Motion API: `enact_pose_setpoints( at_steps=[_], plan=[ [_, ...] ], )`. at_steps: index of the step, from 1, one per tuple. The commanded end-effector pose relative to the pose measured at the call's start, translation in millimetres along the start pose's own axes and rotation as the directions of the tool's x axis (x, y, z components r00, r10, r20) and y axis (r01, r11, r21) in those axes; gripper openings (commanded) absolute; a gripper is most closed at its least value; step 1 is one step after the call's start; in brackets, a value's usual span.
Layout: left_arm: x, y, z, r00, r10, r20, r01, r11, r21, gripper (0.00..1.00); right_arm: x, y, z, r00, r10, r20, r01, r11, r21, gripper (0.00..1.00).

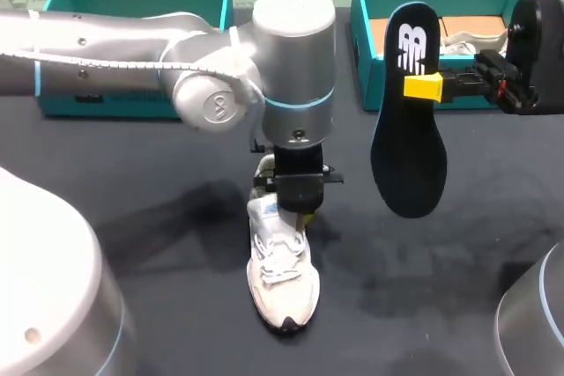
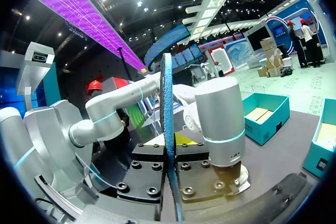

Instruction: Take the shoe out of the shoebox, open the shoe tongue, remove and reinsert the insole, then place the shoe into the shoebox

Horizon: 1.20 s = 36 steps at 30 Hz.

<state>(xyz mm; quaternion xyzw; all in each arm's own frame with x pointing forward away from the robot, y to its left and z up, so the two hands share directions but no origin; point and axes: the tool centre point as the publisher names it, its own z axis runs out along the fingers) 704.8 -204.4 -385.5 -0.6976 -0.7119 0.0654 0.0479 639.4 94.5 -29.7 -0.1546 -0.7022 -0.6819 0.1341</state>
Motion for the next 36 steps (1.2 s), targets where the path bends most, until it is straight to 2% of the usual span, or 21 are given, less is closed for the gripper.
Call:
enact_pose_setpoints(
  at_steps=[1, 4, 7, 8, 10, 12, 18, 23, 25, 26, 36],
  plan=[
    [-10.8, 0.6, 6.7, 1.000, 0.009, -0.009, -0.009, 1.000, -0.004, 0.18, 0.3, -0.9, 0.5, 1.000, 0.001, 0.002, -0.001, 1.000, 0.001, 0.00],
    [-13.5, 1.0, 5.3, 1.000, 0.018, 0.002, -0.018, 1.000, -0.012, 0.36, 0.3, -0.9, 0.5, 1.000, 0.001, 0.002, -0.001, 1.000, 0.001, 0.00],
    [-15.7, 2.8, -0.5, 0.999, 0.021, 0.028, -0.020, 1.000, -0.020, 0.48, 0.3, -0.9, 0.5, 1.000, 0.001, 0.002, -0.001, 1.000, 0.001, 0.00],
    [-16.1, 3.5, -4.0, 0.999, 0.018, 0.038, -0.018, 1.000, -0.023, 0.56, 0.3, -0.9, 0.5, 1.000, 0.001, 0.002, -0.001, 1.000, 0.001, 0.00],
    [-16.0, 5.2, -13.9, 0.997, 0.014, 0.069, -0.012, 0.999, -0.031, 0.81, 0.3, -0.9, 0.5, 1.000, 0.001, 0.002, -0.001, 1.000, 0.001, 0.00],
    [-14.6, 6.6, -29.0, 0.994, 0.016, 0.109, -0.011, 0.999, -0.040, 1.00, 0.3, -0.9, 0.5, 1.000, 0.001, 0.002, -0.001, 1.000, 0.001, 0.00],
    [-7.0, 12.3, -93.1, 0.956, 0.009, 0.293, 0.025, 0.993, -0.112, 1.00, 0.3, -0.9, 0.5, 1.000, 0.001, 0.002, -0.001, 1.000, 0.001, 0.00],
    [-4.3, 11.8, -142.9, 0.878, 0.022, 0.478, 0.056, 0.988, -0.147, 1.00, 0.3, -0.9, 0.5, 1.000, 0.001, 0.002, -0.001, 1.000, 0.001, 0.00],
    [-4.9, 10.7, -161.0, 0.838, 0.010, 0.546, 0.077, 0.988, -0.136, 1.00, 0.3, -0.9, 0.5, 1.000, 0.001, 0.002, -0.001, 1.000, 0.001, 0.00],
    [-4.9, 10.8, -169.3, 0.818, -0.015, 0.575, 0.087, 0.991, -0.098, 1.00, 0.3, -0.9, 0.5, 1.000, 0.001, 0.002, -0.001, 1.000, 0.001, 0.00],
    [-4.9, 10.8, -169.3, 0.818, -0.015, 0.575, 0.087, 0.991, -0.098, 1.00, 0.3, -0.9, 0.5, 1.000, 0.001, 0.002, -0.001, 1.000, 0.001, 0.00]
  ],
)
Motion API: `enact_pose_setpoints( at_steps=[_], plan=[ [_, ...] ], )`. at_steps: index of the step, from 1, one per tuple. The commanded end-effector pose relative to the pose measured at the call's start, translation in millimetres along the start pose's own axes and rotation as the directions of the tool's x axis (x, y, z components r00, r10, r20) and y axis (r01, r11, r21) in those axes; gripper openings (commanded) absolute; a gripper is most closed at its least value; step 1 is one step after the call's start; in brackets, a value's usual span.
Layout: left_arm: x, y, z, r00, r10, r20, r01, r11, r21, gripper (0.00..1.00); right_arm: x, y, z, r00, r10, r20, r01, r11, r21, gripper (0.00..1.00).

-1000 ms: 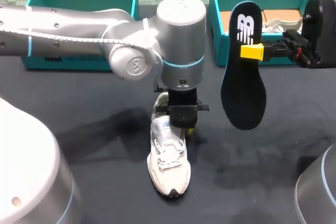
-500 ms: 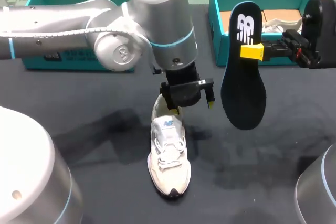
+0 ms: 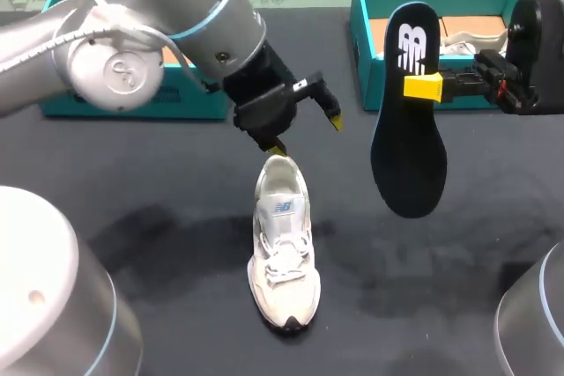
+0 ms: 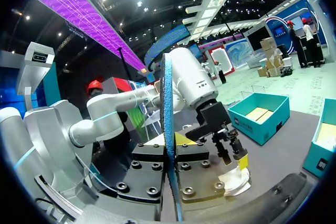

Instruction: Take the shoe out of the shoebox, open the shoe tongue, remove and reinsert the insole, then place the shoe into the shoebox

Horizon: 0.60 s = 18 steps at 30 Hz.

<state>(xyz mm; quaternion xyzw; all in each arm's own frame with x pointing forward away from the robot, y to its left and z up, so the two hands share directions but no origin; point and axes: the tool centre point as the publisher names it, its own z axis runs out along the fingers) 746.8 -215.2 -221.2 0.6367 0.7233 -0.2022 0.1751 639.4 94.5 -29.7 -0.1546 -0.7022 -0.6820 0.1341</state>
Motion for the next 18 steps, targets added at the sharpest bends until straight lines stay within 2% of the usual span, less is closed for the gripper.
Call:
enact_pose_setpoints(
  at_steps=[1, 2, 3, 11, 13, 14, 18],
  plan=[
    [9.9, -1.9, -3.8, 0.996, 0.007, 0.094, -0.008, 1.000, 0.010, 1.00, 0.3, -0.9, 0.6, 1.000, 0.001, 0.002, -0.001, 1.000, 0.001, 0.00],
    [11.0, -2.2, -3.7, 0.990, 0.024, 0.136, -0.026, 0.999, 0.018, 1.00, 0.3, -0.9, 0.6, 1.000, 0.001, 0.002, -0.001, 1.000, 0.001, 0.00],
    [10.8, -0.4, -3.8, 0.987, -0.003, 0.158, 0.004, 1.000, -0.008, 1.00, 0.3, -0.9, 0.6, 1.000, 0.001, 0.002, -0.001, 1.000, 0.001, 0.00],
    [-0.7, -1.6, -12.7, 0.911, 0.082, 0.405, -0.051, 0.995, -0.088, 1.00, 0.3, -0.9, 0.6, 1.000, 0.001, 0.002, -0.001, 1.000, 0.001, 0.00],
    [-6.9, 0.0, -19.4, 0.878, 0.088, 0.470, -0.053, 0.995, -0.087, 1.00, 0.3, -0.9, 0.6, 1.000, 0.001, 0.002, -0.001, 1.000, 0.001, 0.00],
    [-10.8, 3.7, -23.5, 0.860, 0.090, 0.502, -0.078, 0.996, -0.045, 1.00, 0.3, -0.9, 0.6, 1.000, 0.001, 0.002, -0.001, 1.000, 0.001, 0.00],
    [-10.8, 3.7, -23.5, 0.860, 0.090, 0.502, -0.078, 0.996, -0.045, 1.00, 0.3, -0.9, 0.6, 1.000, 0.001, 0.002, -0.001, 1.000, 0.001, 0.00]
  ],
)
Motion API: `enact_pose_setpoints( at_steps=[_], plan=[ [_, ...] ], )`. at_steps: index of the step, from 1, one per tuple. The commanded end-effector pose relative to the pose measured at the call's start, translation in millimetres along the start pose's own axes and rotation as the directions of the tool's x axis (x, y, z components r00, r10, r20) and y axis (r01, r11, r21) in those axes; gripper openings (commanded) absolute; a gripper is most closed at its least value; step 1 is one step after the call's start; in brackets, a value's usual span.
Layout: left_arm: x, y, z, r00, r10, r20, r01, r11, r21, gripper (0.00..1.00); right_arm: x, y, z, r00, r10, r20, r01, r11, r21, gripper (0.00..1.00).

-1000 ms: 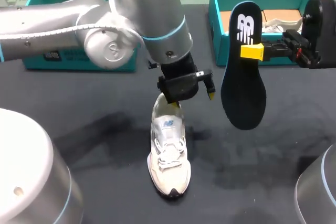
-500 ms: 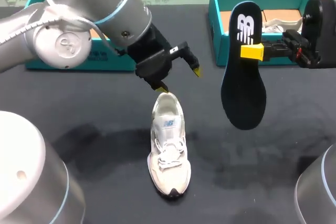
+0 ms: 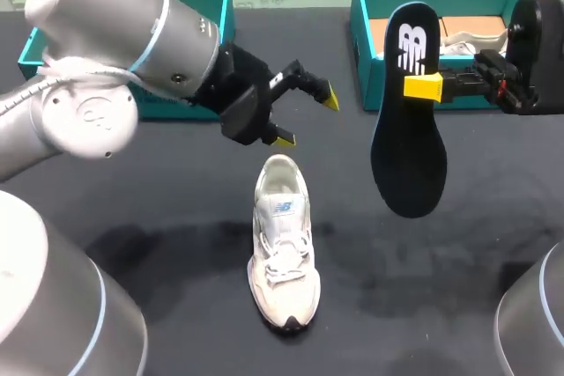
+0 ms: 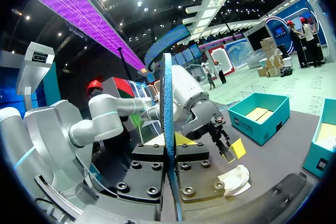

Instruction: Take the shoe out of the shoebox, open the shoe tongue, remove and reinsert the insole, then place the shoe into the shoebox

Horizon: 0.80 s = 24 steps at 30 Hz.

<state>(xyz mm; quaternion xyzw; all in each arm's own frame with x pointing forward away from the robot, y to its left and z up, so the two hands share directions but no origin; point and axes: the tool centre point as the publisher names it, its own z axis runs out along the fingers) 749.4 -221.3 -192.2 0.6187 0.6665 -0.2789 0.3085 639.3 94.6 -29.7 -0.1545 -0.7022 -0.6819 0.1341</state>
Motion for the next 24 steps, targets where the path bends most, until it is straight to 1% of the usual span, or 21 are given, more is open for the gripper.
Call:
enact_pose_setpoints(
  at_steps=[1, 6, 7, 8, 9, 11, 12, 14, 18, 24],
  plan=[
    [8.8, 3.3, -4.5, 0.978, 0.006, 0.208, -0.009, 1.000, 0.012, 1.00, 0.2, -0.9, 0.5, 1.000, 0.001, 0.002, -0.001, 1.000, 0.001, 0.00],
    [8.8, 3.3, -4.5, 0.978, 0.006, 0.208, -0.009, 1.000, 0.012, 1.00, 0.2, -0.9, 0.5, 1.000, 0.001, 0.002, -0.001, 1.000, 0.001, 0.00],
    [10.8, 0.5, 1.9, 0.982, 0.019, 0.187, -0.025, 0.999, 0.029, 1.00, 0.2, -0.9, 0.5, 1.000, 0.001, 0.002, -0.001, 1.000, 0.001, 0.00],
    [11.4, -0.1, 5.1, 0.977, 0.023, 0.211, -0.027, 1.000, 0.016, 1.00, 0.2, -0.9, 0.5, 1.000, 0.001, 0.002, -0.001, 1.000, 0.001, 0.00],
    [11.0, -0.8, 6.9, 0.970, 0.026, 0.240, -0.036, 0.999, 0.038, 1.00, 0.2, -0.9, 0.5, 1.000, 0.001, 0.002, -0.001, 1.000, 0.001, 0.00],
    [8.1, -2.0, 7.5, 0.959, 0.040, 0.281, -0.046, 0.999, 0.014, 1.00, 0.2, -0.9, 0.5, 1.000, 0.001, 0.002, -0.001, 1.000, 0.001, 0.00],
    [6.4, -2.1, 5.9, 0.953, 0.044, 0.299, -0.053, 0.998, 0.023, 1.00, 0.2, -0.9, 0.5, 1.000, 0.001, 0.002, -0.001, 1.000, 0.001, 0.00],
    [2.5, -1.4, 3.0, 0.943, 0.068, 0.327, -0.072, 0.997, 0.000, 1.00, 0.2, -0.9, 0.5, 1.000, 0.001, 0.002, -0.001, 1.000, 0.001, 0.00],
    [-1.9, 4.3, -7.6, 0.914, 0.076, 0.398, -0.084, 0.996, 0.002, 1.00, 0.2, -0.9, 0.5, 1.000, 0.001, 0.002, -0.001, 1.000, 0.001, 0.00],
    [-6.1, 12.5, -19.6, 0.894, 0.095, 0.438, -0.099, 0.995, -0.015, 1.00, 0.2, -0.9, 0.5, 1.000, 0.001, 0.002, -0.001, 1.000, 0.001, 0.00]
  ],
)
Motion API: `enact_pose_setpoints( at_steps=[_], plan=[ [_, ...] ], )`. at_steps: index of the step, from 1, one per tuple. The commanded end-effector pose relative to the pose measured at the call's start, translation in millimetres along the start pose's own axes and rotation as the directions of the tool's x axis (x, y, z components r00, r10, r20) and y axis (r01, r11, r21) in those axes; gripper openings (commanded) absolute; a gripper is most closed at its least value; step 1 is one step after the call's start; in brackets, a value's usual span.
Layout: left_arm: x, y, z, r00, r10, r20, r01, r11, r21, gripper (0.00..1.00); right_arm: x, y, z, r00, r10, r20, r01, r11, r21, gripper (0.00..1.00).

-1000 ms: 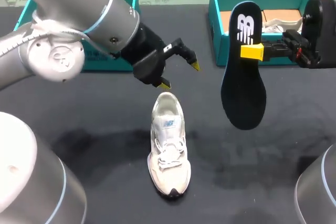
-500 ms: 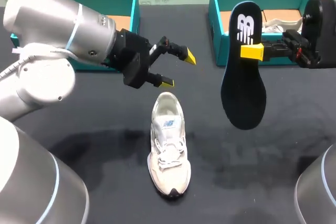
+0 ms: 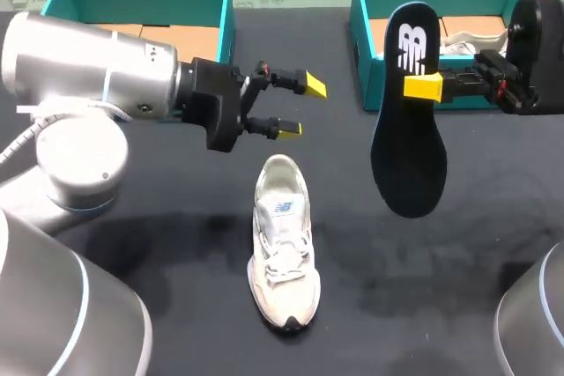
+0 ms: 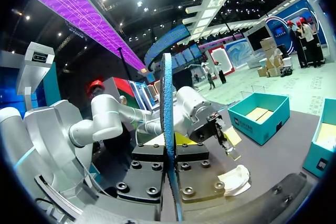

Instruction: Take the shoe out of the shoebox, open the shoe tongue, remove and reinsert the insole, then place the shoe into the shoebox

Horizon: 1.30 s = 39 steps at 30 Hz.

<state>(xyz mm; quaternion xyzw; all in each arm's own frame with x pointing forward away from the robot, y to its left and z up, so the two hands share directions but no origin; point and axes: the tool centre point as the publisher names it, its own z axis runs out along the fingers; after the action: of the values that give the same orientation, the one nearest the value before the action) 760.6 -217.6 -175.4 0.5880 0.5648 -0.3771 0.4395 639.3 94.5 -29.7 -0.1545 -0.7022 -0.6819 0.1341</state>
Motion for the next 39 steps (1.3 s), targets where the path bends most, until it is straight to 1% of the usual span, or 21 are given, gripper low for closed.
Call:
enact_pose_setpoints(
  at_steps=[1, 3, 6, 8, 12, 15, 16, 17, 30, 31, 33, 34, 36, 37, 39],
  plan=[
    [1.1, 2.1, -9.3, 0.996, 0.003, 0.090, -0.003, 1.000, 0.007, 1.00, 0.2, -0.9, 0.6, 1.000, 0.001, 0.002, -0.001, 1.000, 0.001, 0.00],
    [0.1, 4.6, -11.7, 0.995, 0.004, 0.095, -0.004, 1.000, -0.005, 1.00, 0.2, -0.9, 0.6, 1.000, 0.001, 0.002, -0.001, 1.000, 0.001, 0.00],
    [-2.3, 6.6, -14.5, 0.995, 0.008, 0.104, -0.006, 1.000, -0.013, 1.00, -22.5, -1.2, -1.7, 0.996, 0.090, 0.010, -0.090, 0.996, -0.014, 0.00],
    [-4.0, 8.6, -17.3, 0.994, 0.013, 0.107, -0.011, 1.000, -0.021, 1.00, -36.2, -0.8, -1.1, 0.989, 0.145, -0.001, -0.145, 0.989, -0.021, 0.00],
    [-6.9, 11.2, -23.7, 0.993, 0.035, 0.114, -0.032, 0.999, -0.029, 1.00, -62.7, 0.4, 2.0, 0.974, 0.227, -0.020, -0.226, 0.974, 0.007, 0.00],
    [-9.7, 14.0, -32.2, 0.991, 0.042, 0.126, -0.040, 0.999, -0.022, 1.00, -82.9, 0.6, 3.8, 0.960, 0.276, -0.045, -0.277, 0.961, -0.016, 0.00],
    [-11.3, 14.2, -34.2, 0.989, 0.034, 0.143, -0.031, 0.999, -0.020, 1.00, -89.1, 0.6, 4.3, 0.957, 0.283, -0.069, -0.285, 0.958, -0.037, 0.00],
    [-11.8, 15.5, -35.8, 0.987, 0.030, 0.159, -0.028, 0.999, -0.015, 1.00, -89.1, 0.6, 4.3, 0.957, 0.283, -0.069, -0.285, 0.958, -0.037, 0.00],
    [-11.8, 15.5, -35.8, 0.987, 0.030, 0.159, -0.028, 0.999, -0.015, 1.00, -89.1, 0.6, 4.3, 0.957, 0.283, -0.069, -0.285, 0.958, -0.037, 0.00],
    [-11.8, 15.5, -35.8, 0.987, 0.030, 0.159, -0.028, 0.999, -0.015, 1.00, -101.2, -2.3, 4.5, 0.947, 0.316, -0.056, -0.319, 0.947, -0.046, 0.00],
    [-11.8, 15.5, -35.8, 0.987, 0.030, 0.159, -0.028, 0.999, -0.015, 1.00, -123.0, -4.1, 11.4, 0.922, 0.385, -0.047, -0.387, 0.920, -0.061, 0.00],
    [-11.8, 15.5, -35.8, 0.987, 0.030, 0.159, -0.028, 0.999, -0.015, 1.00, -133.6, -6.6, 14.4, 0.902, 0.431, -0.040, -0.432, 0.899, -0.072, 0.00],
    [-11.8, 15.5, -35.8, 0.987, 0.030, 0.159, -0.028, 0.999, -0.015, 1.00, -148.6, -14.0, 20.2, 0.858, 0.513, -0.011, -0.513, 0.857, -0.054, 0.00],
    [-11.8, 15.5, -35.8, 0.987, 0.030, 0.159, -0.028, 0.999, -0.015, 1.00, -155.2, -19.3, 21.9, 0.834, 0.551, 0.000, -0.550, 0.832, -0.065, 0.00],
    [-11.8, 15.5, -35.8, 0.987, 0.030, 0.159, -0.028, 0.999, -0.015, 1.00, -163.6, -26.9, 28.0, 0.808, 0.589, -0.026, -0.590, 0.806, -0.054, 0.00]
  ],
)
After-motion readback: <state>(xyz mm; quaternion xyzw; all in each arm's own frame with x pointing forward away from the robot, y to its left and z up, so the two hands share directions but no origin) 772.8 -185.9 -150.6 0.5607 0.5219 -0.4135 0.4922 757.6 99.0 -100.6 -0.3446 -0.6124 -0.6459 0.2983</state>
